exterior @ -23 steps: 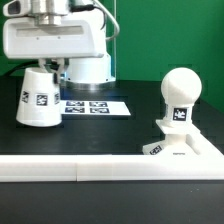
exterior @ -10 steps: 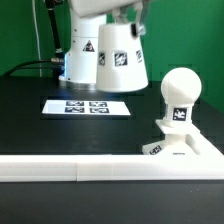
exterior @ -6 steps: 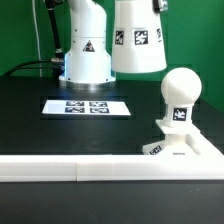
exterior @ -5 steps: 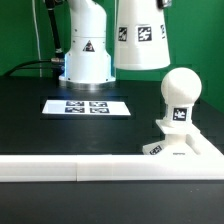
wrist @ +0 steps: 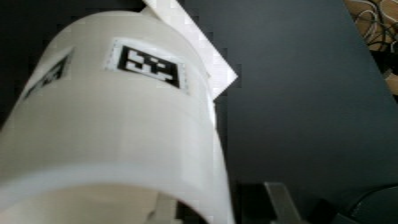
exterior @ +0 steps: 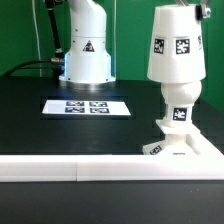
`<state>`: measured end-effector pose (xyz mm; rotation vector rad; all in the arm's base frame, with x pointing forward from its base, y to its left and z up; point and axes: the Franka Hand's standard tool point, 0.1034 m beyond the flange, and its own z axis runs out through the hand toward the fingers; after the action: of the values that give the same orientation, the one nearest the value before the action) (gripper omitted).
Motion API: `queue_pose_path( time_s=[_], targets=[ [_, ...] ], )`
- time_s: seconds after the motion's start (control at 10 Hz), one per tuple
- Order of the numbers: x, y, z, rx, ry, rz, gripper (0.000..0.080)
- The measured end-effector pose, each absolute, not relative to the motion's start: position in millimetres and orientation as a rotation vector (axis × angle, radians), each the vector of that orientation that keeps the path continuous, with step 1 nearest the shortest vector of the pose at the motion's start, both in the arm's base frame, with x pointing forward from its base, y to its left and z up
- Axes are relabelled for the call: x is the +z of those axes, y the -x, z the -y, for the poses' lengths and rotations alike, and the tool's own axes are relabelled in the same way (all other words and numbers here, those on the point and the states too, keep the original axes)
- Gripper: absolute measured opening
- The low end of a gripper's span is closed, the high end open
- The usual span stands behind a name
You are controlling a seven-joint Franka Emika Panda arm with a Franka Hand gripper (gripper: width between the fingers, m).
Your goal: Assemble lamp
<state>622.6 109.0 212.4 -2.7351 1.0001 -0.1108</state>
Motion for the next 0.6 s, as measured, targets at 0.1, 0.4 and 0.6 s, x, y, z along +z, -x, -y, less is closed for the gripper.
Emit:
queue_pose_path(
  time_s=[0.1,0.4,0.6],
  targets=[
    [207.1,-622.2,-108.5,-0.104,2.739,-1.003,0.0046],
    [206.4,-621.9,-108.5,-0.102,2.739,-1.003,0.0046],
    [197.2,-616.2,-117.8,-0.143,2.888,-0.838,0.0046]
  ],
)
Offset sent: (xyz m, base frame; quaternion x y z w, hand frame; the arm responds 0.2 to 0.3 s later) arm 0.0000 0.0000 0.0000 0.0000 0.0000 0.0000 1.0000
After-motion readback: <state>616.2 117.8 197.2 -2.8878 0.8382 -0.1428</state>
